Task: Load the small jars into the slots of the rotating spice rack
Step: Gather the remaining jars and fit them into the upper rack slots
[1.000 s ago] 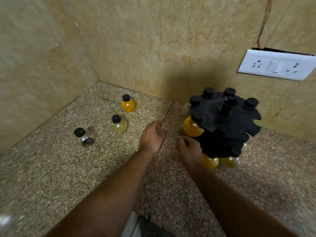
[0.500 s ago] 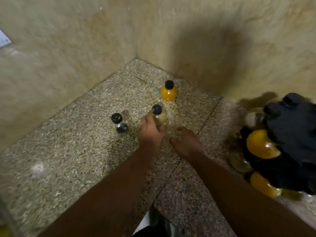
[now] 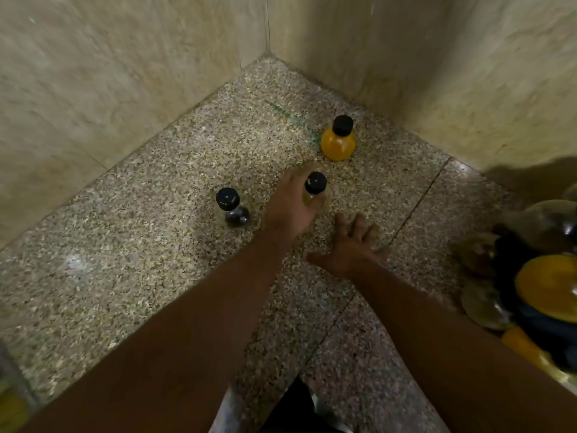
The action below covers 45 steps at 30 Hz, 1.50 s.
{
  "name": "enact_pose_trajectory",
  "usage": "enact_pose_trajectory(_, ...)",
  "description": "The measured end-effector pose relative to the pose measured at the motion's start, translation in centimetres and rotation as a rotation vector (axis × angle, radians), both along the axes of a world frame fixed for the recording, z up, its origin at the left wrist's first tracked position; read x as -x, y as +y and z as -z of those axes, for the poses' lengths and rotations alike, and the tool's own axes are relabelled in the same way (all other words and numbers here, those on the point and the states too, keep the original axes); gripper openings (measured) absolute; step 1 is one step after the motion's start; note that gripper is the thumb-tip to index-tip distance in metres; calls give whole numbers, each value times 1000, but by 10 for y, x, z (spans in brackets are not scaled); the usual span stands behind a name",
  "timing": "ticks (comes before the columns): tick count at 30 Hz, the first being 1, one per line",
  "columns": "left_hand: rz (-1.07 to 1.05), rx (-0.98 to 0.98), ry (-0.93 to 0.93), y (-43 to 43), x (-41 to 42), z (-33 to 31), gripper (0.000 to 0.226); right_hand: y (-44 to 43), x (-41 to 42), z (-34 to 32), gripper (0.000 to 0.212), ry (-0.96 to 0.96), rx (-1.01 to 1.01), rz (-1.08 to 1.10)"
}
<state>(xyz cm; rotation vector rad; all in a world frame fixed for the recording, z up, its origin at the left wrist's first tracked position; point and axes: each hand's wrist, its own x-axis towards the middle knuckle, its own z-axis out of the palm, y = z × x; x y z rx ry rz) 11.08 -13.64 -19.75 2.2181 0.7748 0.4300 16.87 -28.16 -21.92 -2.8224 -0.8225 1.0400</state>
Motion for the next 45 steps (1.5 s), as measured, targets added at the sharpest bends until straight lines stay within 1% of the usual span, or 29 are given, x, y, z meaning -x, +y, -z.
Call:
enact_pose_trajectory(3, -22, 6, -28, -1, -2, -2, 55, -1, -1, 2, 127, -7, 9, -5)
enact_pose_trajectory(5, -35, 6, -34, -5, -1, -3, 54, -4, -1, 1, 122, -19, -10, -3)
enact_pose_trajectory(7, -53, 0, -36, -8, 2, -4, 54, -10, 2, -2, 115, -51, -62, 12)
enact_pose_trajectory(12, -66, -57, -38, -36, 3, -23, 53, -35, 17, -16, 103, -133, -252, 126)
enact_pose_trajectory(15, -42, -66, -61, -57, 4, -38, 53, -48, 21, -26, 89, -160, -372, 192)
enact_pose_trajectory(18, -11, -73, -71, -87, 6, -53, 54, -74, 26, -40, 69, -218, -509, 280)
enact_pose_trajectory(21, 27, -65, -47, -124, 9, -65, 64, -115, 35, -55, 42, -283, -592, 441)
enact_pose_trajectory(23, 52, -55, -40, -144, 11, -69, 65, -137, 38, -63, 25, -278, -628, 560)
enact_pose_trajectory(26, 107, -50, -52, -188, 16, -77, 65, -183, 46, -77, 14, -289, -672, 731)
enact_pose_trajectory(27, 130, -40, -55, -203, 18, -79, 68, -199, 48, -81, 13, -299, -694, 773)
enact_pose_trajectory(29, 176, -4, -78, -228, 22, -82, 72, -225, 51, -87, 28, -316, -757, 831)
enact_pose_trajectory(30, 204, 6, -96, -241, 23, -83, 72, -238, 53, -90, 36, -316, -796, 867)
enact_pose_trajectory(32, 261, 11, -136, -265, 25, -86, 65, -263, 54, -95, 40, -285, -917, 975)
enact_pose_trajectory(35, 319, 41, -161, -296, 20, -94, 55, -292, 50, -110, 32, -187, -1230, 1168)
enact_pose_trajectory(37, 360, 72, -180, -313, 14, -104, 54, -312, 43, -124, 28, -144, -1368, 1249)
enact_pose_trajectory(39, 403, 72, -201, -320, 5, -111, 53, -322, 33, -133, 27, -91, -1428, 1266)
enact_pose_trajectory(41, 452, 23, -212, -328, -3, -121, 54, -331, 24, -141, 27, -28, -1479, 1283)
enact_pose_trajectory(45, 534, -38, -178, -336, -20, -134, 57, -336, 4, -145, 21, 18, -1486, 1344)
